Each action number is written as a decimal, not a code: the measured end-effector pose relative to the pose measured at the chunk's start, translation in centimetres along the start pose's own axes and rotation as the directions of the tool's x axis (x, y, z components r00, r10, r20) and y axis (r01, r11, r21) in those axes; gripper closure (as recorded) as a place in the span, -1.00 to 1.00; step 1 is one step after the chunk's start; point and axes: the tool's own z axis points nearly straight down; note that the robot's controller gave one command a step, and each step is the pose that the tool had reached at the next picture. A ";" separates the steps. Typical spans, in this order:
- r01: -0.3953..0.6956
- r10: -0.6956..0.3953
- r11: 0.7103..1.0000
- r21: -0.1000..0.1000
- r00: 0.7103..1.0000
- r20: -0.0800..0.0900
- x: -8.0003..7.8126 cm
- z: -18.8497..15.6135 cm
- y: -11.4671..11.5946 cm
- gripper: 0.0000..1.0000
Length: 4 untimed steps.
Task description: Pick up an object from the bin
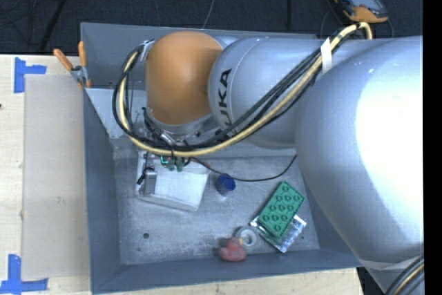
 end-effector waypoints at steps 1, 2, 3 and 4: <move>0.025 -0.025 1.000 -0.005 1.000 -0.002 1.4 7.0 -5.5 -1.00; 0.027 -0.027 1.000 -0.003 0.999 -0.017 1.7 6.9 -5.3 1.00; 0.014 -0.014 1.000 -0.004 1.000 0.016 0.7 -5.8 -4.9 1.00; 0.232 -0.232 0.973 0.000 0.973 0.007 -0.7 -3.1 -2.7 1.00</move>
Offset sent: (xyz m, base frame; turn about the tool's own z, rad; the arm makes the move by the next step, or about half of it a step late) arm -0.0130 -0.0567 -0.0692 -0.0279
